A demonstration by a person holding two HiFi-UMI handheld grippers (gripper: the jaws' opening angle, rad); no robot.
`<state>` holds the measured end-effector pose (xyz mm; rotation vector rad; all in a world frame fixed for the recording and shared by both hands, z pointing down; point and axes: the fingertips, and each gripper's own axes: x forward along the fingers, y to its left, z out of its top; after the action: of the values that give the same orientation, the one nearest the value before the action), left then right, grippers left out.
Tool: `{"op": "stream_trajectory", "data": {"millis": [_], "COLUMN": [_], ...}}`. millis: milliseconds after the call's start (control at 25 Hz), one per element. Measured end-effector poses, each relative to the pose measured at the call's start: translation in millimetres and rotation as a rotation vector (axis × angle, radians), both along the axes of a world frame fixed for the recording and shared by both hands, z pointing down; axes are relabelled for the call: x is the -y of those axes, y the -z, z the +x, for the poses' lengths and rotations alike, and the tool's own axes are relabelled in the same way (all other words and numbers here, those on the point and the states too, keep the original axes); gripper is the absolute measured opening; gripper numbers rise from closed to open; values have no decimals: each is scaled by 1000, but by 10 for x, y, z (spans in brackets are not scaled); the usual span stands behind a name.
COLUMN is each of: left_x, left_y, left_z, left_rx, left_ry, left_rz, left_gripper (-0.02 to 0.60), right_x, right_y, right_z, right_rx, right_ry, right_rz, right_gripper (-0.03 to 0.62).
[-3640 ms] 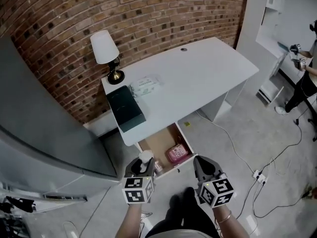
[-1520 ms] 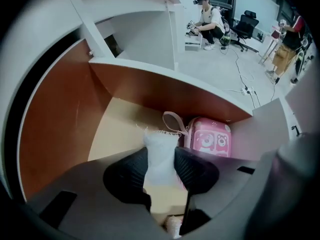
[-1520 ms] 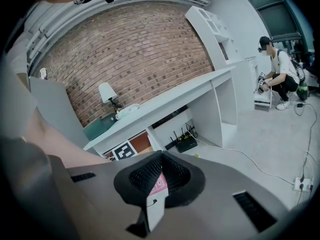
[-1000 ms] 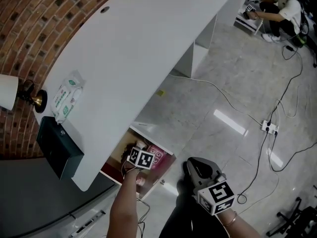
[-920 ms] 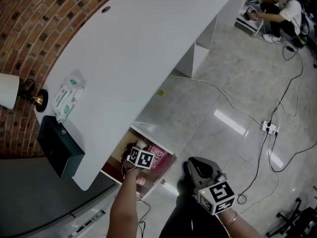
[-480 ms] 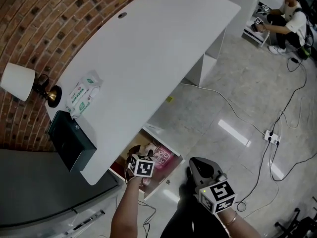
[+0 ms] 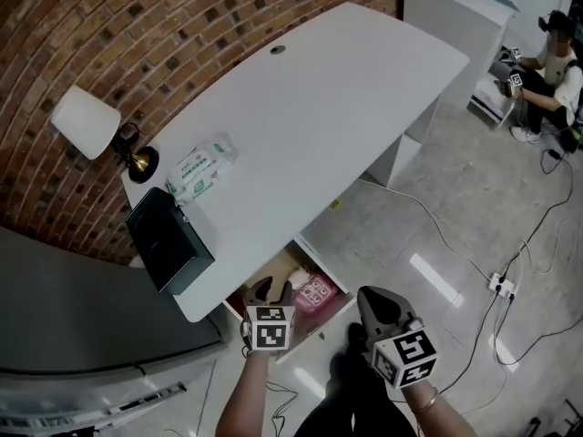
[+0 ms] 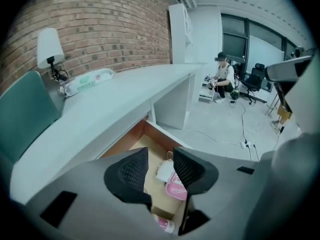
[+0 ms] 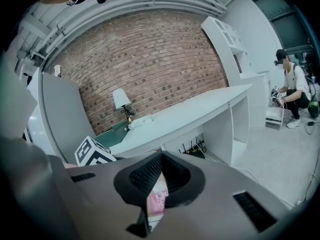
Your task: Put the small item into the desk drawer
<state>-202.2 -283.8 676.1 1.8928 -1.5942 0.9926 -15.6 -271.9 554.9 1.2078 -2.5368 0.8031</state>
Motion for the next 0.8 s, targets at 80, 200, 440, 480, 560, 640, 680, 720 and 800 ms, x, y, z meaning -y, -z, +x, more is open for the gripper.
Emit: {"op": "stream_trajectory", "data": {"millis": [80, 200, 440, 480, 560, 640, 680, 720, 800], "left_x": [-100, -268, -632, -714, -886, -1044, -1114, -1179, -1305], "left_y": [241, 571, 1135, 1210, 1352, 1484, 1546, 1606, 1717], "left_z": [-26, -83, -266, -304, -383, -457, -493, -532, -618], "left_rx": [-22, -51, -94, -100, -113, -127, -133, -138, -147], "left_ry": [28, 67, 131, 141, 163, 191, 207, 225, 264], "left_rz": [39, 92, 199, 212, 238, 266, 281, 297, 331], "left_gripper": [169, 153, 127, 120, 113, 103, 100, 93, 80], "right_x": [-56, -141, -314, -360, -465, -562, -602, -636, -705], "right_y": [121, 298, 667, 723, 827, 925, 971, 1014, 1087], "right_z": [-51, -125, -312, -347, -419, -481, -509, -537, -598], "right_rx": [3, 4, 5, 4, 1, -4, -6, -6, -7], "right_ry": [3, 7, 31, 35, 45, 58, 65, 74, 93], "right_rz": [14, 40, 95, 103, 119, 135, 144, 152, 169], "right_gripper": [7, 8, 7, 6, 8, 7, 7, 7, 8]}}
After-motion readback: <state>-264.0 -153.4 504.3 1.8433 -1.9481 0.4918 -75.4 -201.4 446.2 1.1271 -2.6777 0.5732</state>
